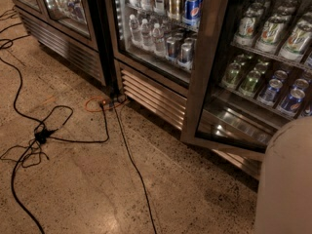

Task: Open right fridge door

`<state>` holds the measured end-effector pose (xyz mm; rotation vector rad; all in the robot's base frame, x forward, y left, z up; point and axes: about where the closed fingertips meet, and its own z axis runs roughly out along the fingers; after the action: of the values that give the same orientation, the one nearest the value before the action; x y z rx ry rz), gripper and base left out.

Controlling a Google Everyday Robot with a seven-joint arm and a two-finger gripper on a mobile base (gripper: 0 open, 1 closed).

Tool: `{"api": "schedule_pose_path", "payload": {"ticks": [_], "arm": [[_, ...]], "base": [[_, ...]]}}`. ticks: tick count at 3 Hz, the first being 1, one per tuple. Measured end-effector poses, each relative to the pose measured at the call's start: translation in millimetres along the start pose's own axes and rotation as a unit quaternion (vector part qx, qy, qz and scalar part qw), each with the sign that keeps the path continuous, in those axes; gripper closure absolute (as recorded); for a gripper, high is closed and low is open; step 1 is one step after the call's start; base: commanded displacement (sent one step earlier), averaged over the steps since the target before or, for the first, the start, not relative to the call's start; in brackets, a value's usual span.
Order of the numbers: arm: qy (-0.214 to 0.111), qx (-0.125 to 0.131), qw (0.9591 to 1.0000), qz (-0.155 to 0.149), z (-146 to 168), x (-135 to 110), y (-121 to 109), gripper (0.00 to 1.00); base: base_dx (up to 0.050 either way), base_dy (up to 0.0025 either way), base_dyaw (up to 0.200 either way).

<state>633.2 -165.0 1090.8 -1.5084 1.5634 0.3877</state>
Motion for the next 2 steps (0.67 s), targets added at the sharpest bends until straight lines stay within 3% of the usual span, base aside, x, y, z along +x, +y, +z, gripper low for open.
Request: {"api": "schedule_pose_path", "payload": {"ticks": [2], "arm": [[-0.007,-0.011,0.9998,-0.015,14.0,-4.0,-1.4,1.00]], "base": [[0.000,0.00000,0.000]]}}
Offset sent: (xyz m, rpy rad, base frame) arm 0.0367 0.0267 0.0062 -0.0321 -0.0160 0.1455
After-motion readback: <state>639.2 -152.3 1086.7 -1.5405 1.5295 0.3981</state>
